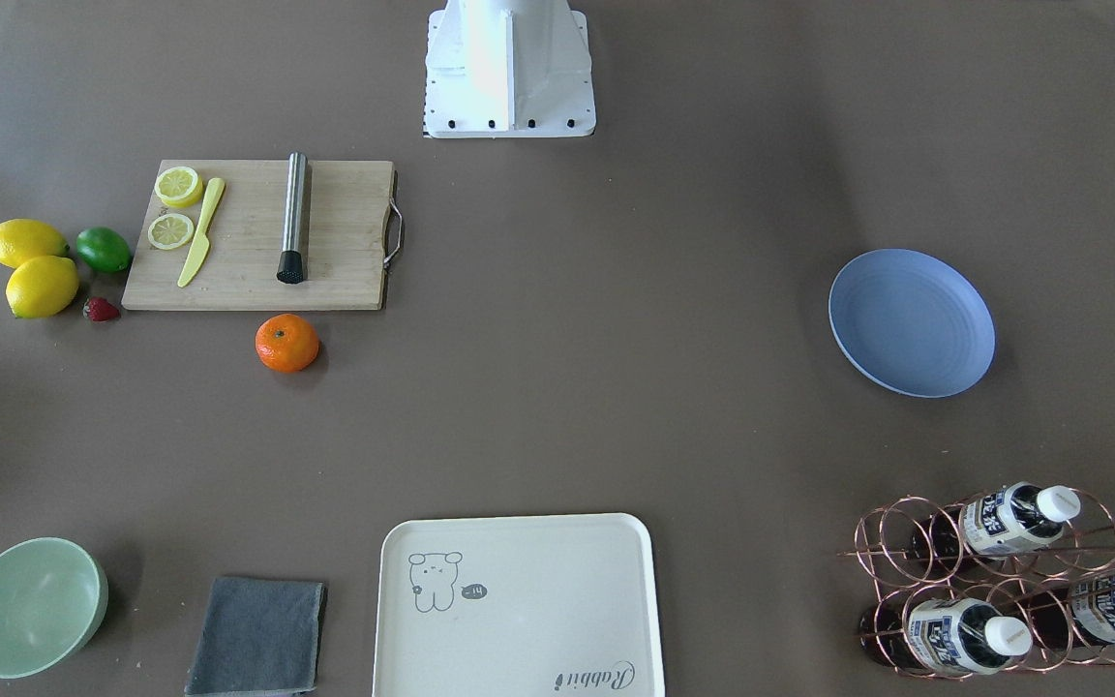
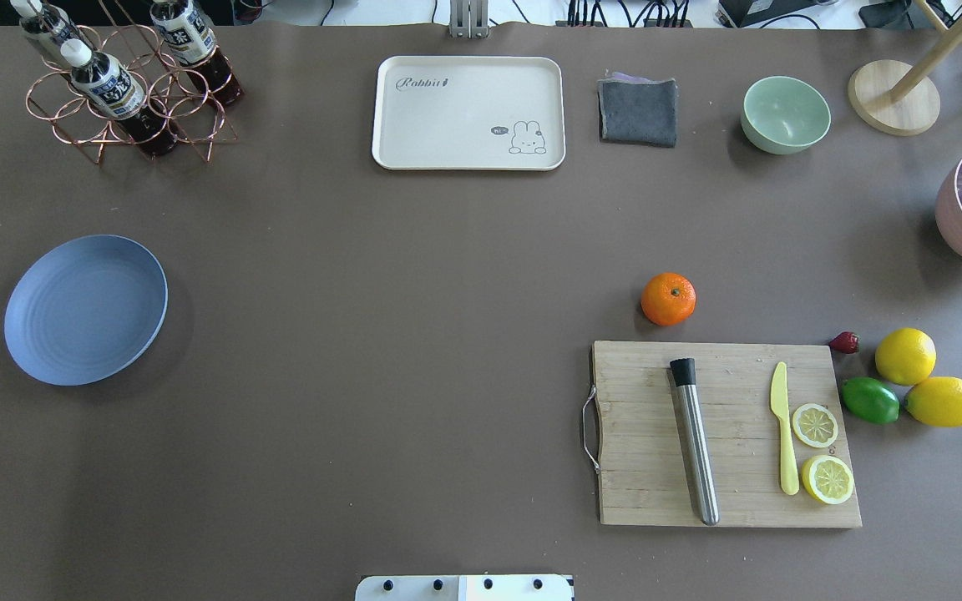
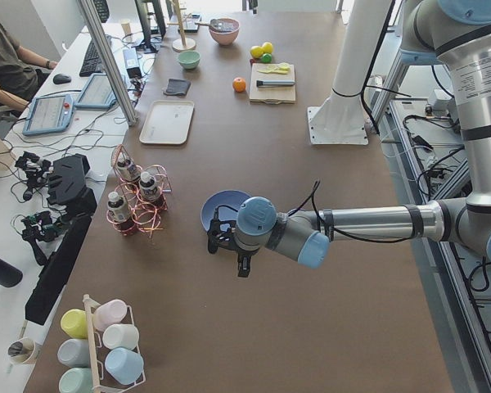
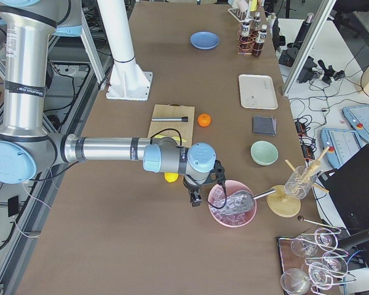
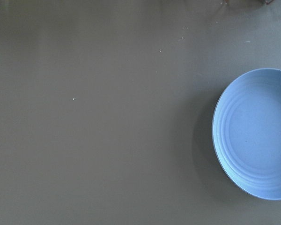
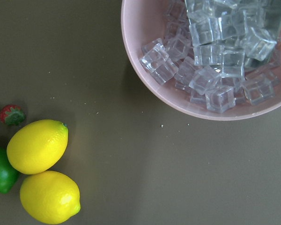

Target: Pick orange to plate

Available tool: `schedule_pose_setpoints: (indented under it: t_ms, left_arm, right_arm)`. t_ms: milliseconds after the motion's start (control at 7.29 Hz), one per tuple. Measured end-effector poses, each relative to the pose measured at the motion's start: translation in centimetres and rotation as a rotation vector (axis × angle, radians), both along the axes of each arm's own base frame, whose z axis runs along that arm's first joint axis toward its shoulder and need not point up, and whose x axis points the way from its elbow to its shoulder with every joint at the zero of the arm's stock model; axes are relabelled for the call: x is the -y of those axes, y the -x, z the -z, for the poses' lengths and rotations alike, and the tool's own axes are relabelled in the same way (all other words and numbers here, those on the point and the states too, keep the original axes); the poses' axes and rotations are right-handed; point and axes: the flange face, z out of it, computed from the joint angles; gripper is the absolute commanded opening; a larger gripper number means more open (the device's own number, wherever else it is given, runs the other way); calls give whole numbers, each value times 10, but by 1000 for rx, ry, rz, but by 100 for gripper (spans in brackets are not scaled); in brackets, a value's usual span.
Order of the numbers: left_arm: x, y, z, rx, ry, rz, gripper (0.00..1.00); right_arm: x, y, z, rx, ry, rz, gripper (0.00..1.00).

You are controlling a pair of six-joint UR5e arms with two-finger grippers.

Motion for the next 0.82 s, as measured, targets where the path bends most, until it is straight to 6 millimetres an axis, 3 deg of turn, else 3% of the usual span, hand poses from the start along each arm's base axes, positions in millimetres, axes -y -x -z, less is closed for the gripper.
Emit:
schedule_pose_setpoints:
  t_ms: [411, 823]
  left_arm:
    - [33, -85, 3, 15, -14, -9, 89]
    - [72, -133, 3, 12, -32, -39, 78]
  right_arm:
    - [18, 25, 20, -1, -6, -19, 100]
    - [27, 74, 41, 17, -3, -73, 100]
